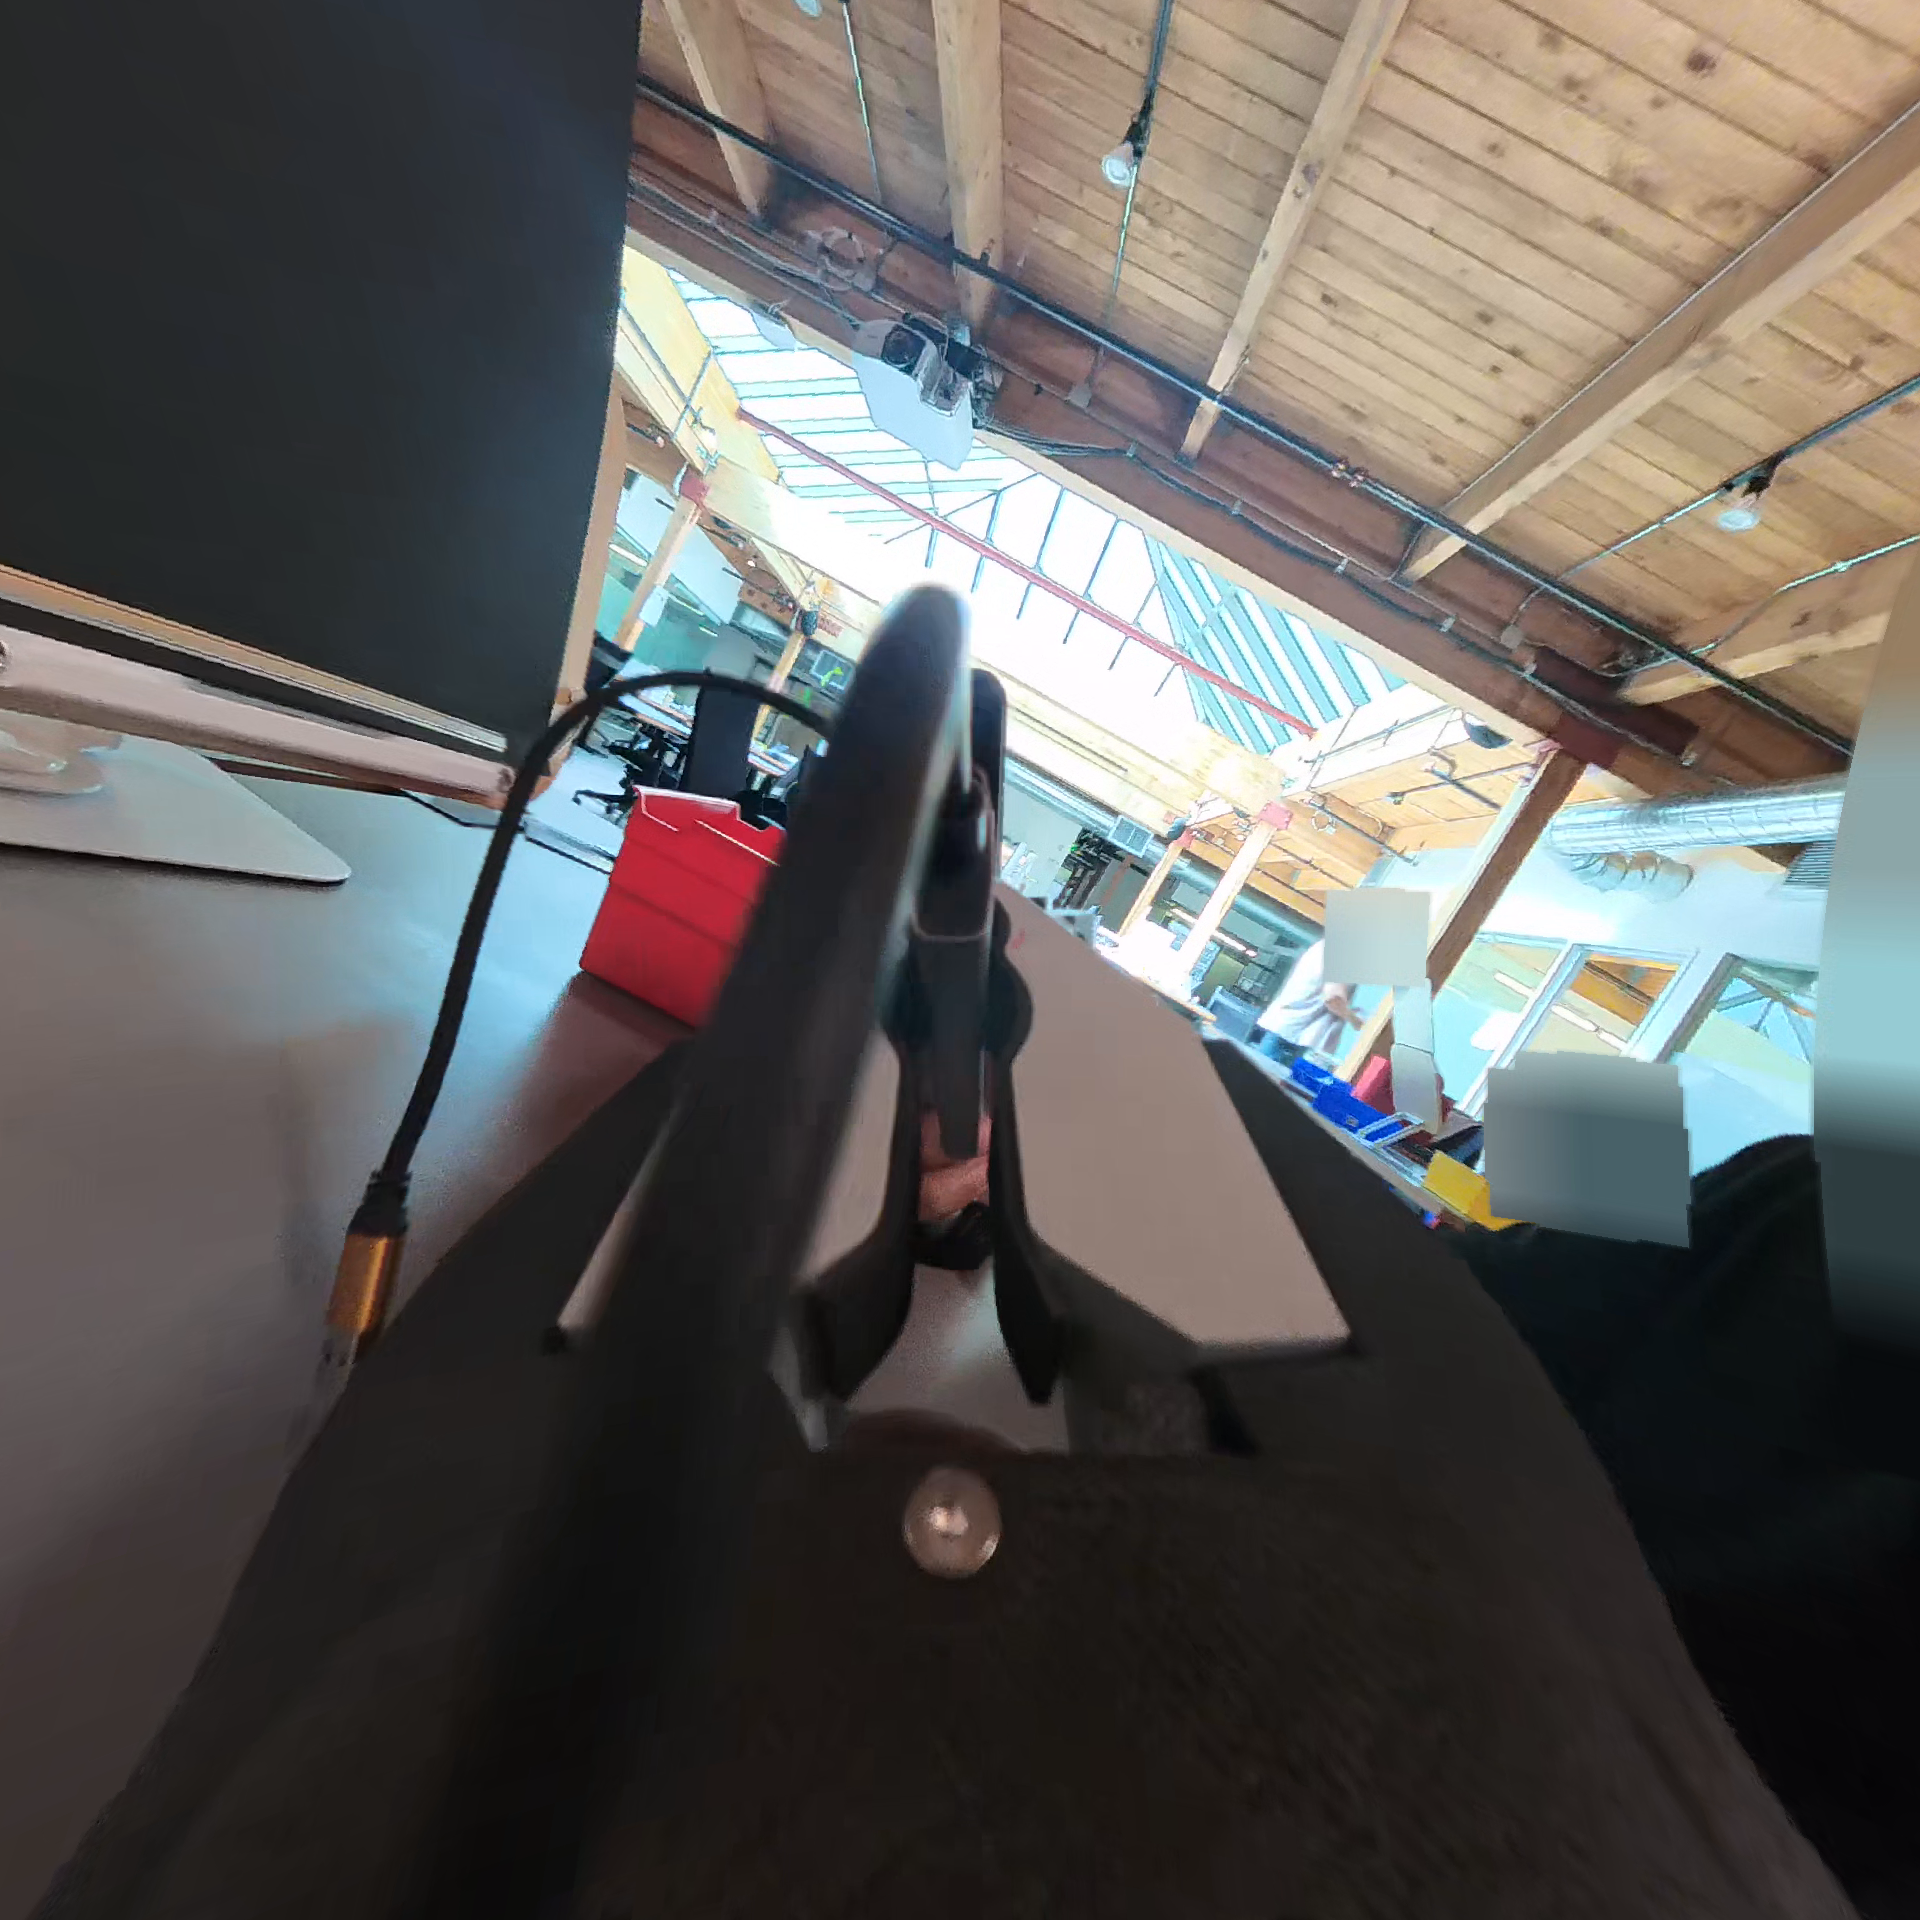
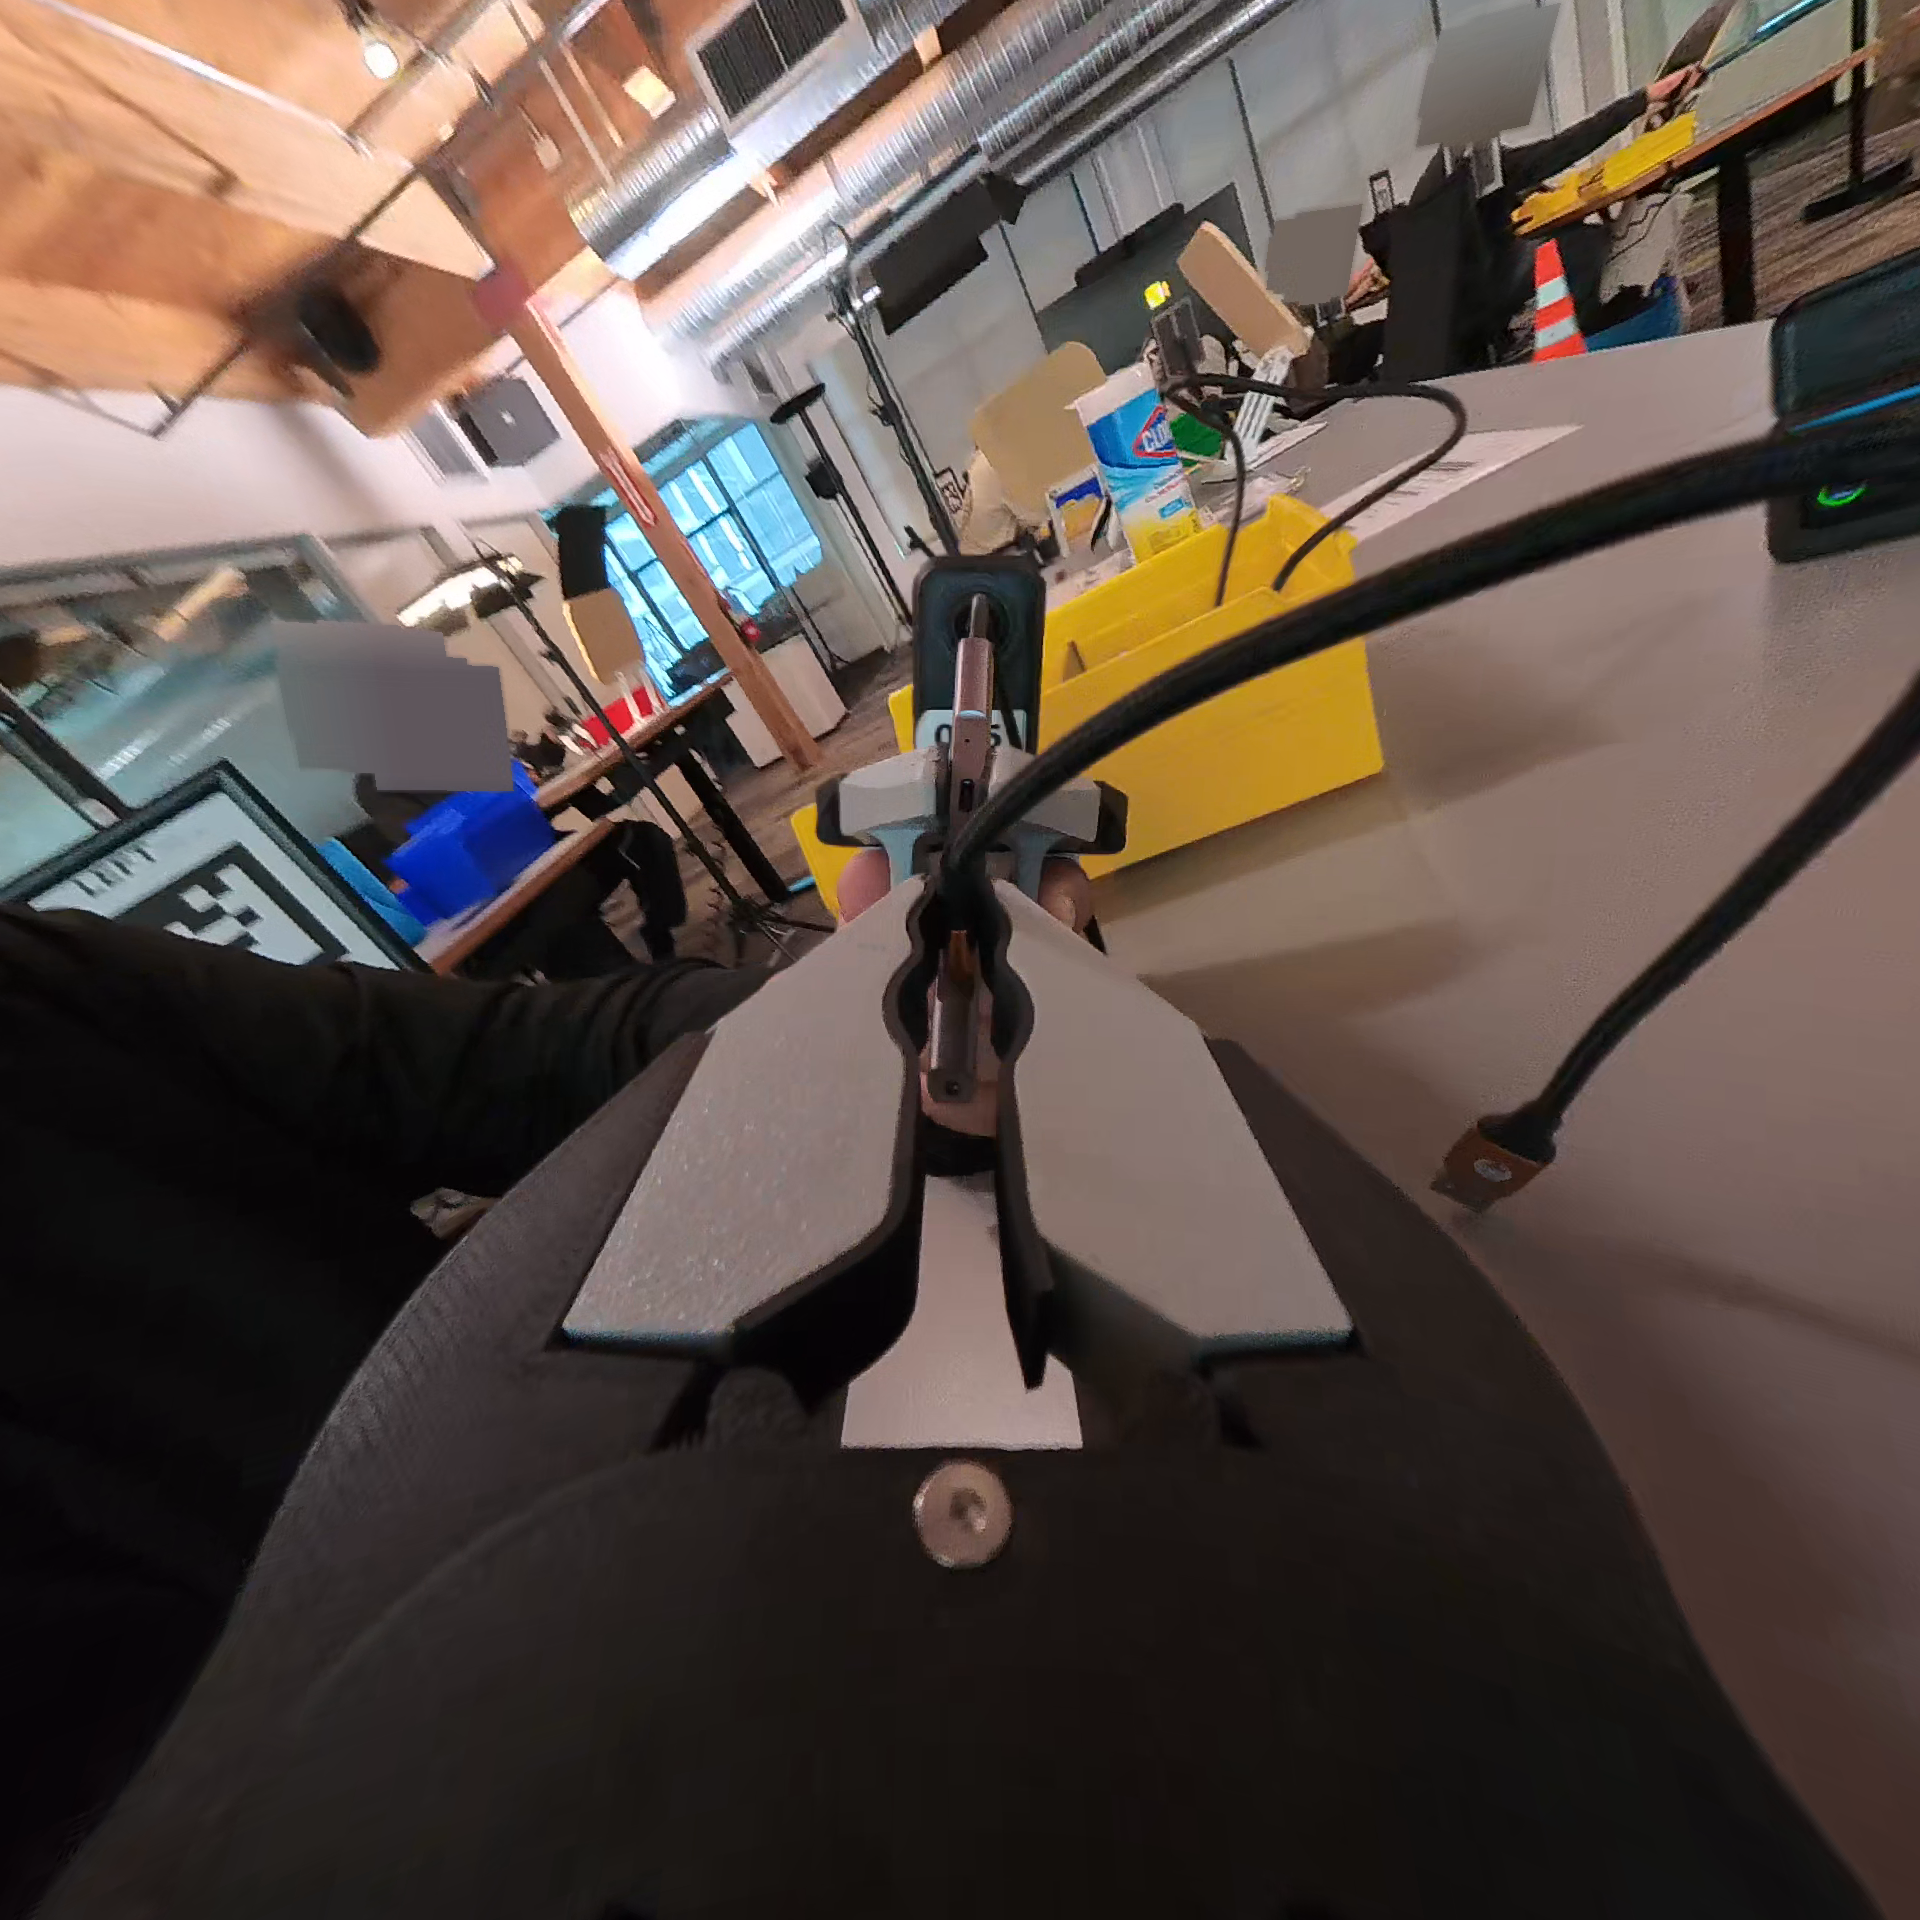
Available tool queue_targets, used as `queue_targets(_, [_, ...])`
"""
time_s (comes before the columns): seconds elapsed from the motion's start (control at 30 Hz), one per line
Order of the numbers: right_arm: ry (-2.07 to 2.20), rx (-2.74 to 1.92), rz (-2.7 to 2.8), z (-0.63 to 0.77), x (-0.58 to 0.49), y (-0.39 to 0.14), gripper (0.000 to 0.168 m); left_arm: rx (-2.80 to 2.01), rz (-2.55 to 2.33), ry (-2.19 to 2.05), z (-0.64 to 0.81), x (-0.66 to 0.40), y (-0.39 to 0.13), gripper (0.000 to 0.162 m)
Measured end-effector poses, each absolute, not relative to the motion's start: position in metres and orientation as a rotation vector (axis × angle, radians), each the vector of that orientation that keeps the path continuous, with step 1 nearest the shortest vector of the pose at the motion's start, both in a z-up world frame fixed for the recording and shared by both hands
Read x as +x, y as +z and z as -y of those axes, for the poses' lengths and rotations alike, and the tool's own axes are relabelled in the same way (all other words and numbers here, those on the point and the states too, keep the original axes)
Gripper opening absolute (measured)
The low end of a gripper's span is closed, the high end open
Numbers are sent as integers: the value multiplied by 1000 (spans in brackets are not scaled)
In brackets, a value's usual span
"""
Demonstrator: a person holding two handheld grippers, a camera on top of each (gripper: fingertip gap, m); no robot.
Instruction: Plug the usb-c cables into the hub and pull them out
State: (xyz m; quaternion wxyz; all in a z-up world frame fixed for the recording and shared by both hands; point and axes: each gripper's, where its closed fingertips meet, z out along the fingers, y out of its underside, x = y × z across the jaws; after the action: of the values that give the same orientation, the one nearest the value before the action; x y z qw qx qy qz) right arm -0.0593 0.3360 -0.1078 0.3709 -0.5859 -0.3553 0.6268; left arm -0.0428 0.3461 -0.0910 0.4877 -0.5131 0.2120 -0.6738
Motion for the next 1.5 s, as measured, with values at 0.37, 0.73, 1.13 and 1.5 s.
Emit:
queue_targets(0.37, [1579,-1492,919,-339,-55,-111,3,-1218,-426,-1675,-353,-53,-87,2])
queue_targets(0.73, [1577,-1488,865,-346,-57,-114,4,-1239,-355,-1668,-362,-55,-90,3])
queue_targets(1.13, [1507,-1461,830,-351,-59,-115,5,-1268,-351,-1633,-365,-53,-95,2])
queue_targets(1.5, [1509,-1458,758,-358,-53,-111,2,-1306,-387,-1582,-365,-46,-100,6])
